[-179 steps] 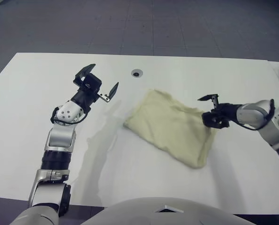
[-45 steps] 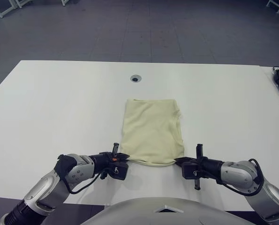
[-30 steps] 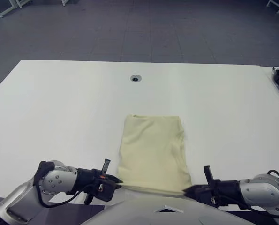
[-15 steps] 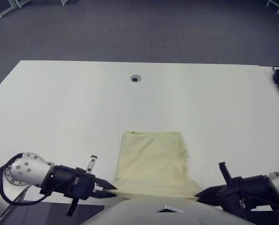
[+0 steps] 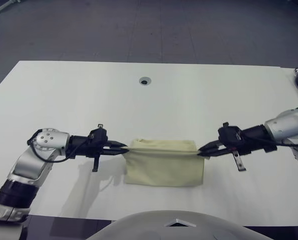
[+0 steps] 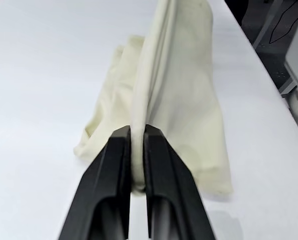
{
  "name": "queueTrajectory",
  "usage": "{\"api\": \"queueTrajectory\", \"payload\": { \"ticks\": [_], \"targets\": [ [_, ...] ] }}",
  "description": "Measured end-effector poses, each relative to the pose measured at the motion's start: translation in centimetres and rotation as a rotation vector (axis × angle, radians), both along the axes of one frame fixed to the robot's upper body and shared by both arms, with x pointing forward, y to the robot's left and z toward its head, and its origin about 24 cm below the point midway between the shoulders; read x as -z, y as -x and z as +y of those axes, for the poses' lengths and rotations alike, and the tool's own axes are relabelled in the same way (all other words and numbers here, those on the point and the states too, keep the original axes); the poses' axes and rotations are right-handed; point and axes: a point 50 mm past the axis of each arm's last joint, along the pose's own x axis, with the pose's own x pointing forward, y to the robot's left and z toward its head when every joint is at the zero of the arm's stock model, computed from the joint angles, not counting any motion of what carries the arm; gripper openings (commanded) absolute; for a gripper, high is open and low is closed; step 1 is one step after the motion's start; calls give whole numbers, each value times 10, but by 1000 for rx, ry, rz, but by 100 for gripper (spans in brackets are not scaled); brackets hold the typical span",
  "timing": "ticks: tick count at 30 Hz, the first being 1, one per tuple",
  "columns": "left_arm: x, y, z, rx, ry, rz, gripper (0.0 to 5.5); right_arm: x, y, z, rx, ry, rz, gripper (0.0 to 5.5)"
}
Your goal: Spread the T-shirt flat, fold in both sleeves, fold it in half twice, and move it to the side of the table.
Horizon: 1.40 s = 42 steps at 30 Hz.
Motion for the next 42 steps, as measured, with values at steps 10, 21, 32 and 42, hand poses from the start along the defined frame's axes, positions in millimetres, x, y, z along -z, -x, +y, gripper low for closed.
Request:
{"api": "queueTrajectory", "payload": {
  "ticks": [10,21,32,42],
  "targets": [
    [7,-34,-18,-164,35,-76,18,31,-44,-7,95,104,-92,1],
    [28,-38,-21,-177,-52,-111,99,44,-45,-7,104,117,-104,1],
    [27,-65,-32,-488,75,-269,278,68,-49,-14,278,99,-193,153],
    [19,-63,-33,-611,190,-305,449,63,-60,-24,478,59,-320,316]
  ]
}}
